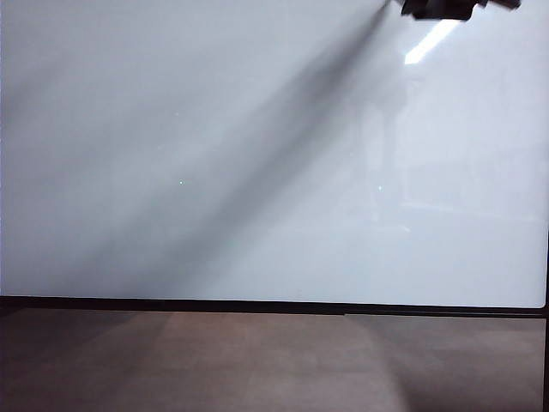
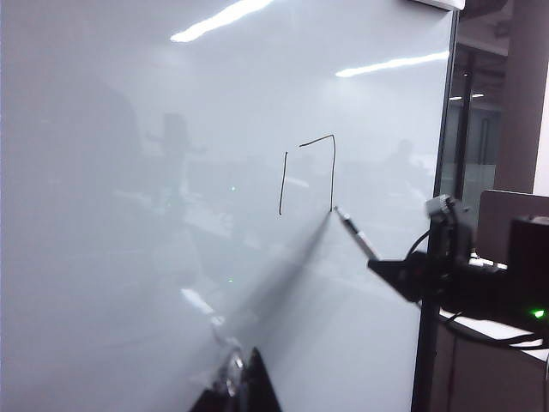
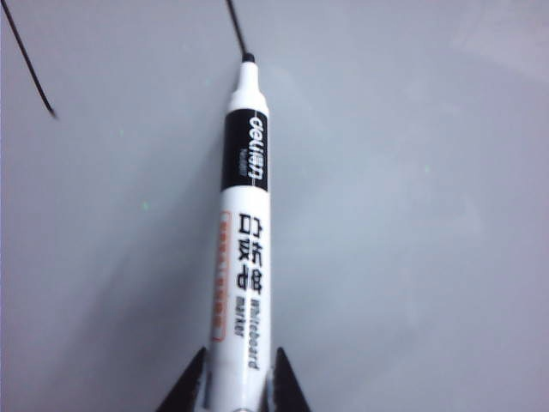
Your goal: Reach to the right to find the marker pen, pick it up, and write the number 17 on the whiteboard.
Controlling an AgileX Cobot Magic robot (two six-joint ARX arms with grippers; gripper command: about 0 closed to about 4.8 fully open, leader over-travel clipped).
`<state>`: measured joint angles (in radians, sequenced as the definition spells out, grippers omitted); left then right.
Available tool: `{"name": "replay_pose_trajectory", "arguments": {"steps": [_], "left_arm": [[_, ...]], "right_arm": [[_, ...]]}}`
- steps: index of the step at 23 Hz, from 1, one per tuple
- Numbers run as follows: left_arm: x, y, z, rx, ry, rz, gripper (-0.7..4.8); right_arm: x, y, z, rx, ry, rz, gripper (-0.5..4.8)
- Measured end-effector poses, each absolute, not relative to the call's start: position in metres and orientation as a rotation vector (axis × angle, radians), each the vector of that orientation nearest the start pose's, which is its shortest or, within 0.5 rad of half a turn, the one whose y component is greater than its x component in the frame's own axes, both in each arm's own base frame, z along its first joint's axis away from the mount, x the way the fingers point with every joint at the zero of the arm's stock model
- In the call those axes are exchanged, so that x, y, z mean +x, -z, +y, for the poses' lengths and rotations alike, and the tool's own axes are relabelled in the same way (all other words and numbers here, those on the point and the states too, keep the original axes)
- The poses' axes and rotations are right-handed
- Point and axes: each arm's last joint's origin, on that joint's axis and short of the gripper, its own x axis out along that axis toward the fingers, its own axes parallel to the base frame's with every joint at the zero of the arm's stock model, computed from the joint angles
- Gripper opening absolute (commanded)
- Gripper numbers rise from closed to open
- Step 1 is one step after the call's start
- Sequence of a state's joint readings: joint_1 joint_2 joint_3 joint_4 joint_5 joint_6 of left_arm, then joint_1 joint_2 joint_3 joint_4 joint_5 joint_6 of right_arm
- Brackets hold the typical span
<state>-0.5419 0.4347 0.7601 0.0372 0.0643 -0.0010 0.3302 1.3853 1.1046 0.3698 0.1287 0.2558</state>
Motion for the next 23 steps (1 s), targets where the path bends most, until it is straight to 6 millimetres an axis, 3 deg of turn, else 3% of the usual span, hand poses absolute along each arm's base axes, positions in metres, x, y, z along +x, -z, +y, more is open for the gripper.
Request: {"name": "replay_pose_trajectory", "arguments": {"steps": [14,23], "left_arm": [[0.074,-0.380,-0.046,-0.087,0.595,-0.358,-0.05],[0.089,-0.332,-0.031,-0.032,0.385,-0.266,-0.05]], "right_arm": [[0.250,-0.396,0.105,0.246,-0.291,-0.119,-0.07],[0.217,-0.393,0.090,0.235,-0.284,-0.101,-0.07]]}}
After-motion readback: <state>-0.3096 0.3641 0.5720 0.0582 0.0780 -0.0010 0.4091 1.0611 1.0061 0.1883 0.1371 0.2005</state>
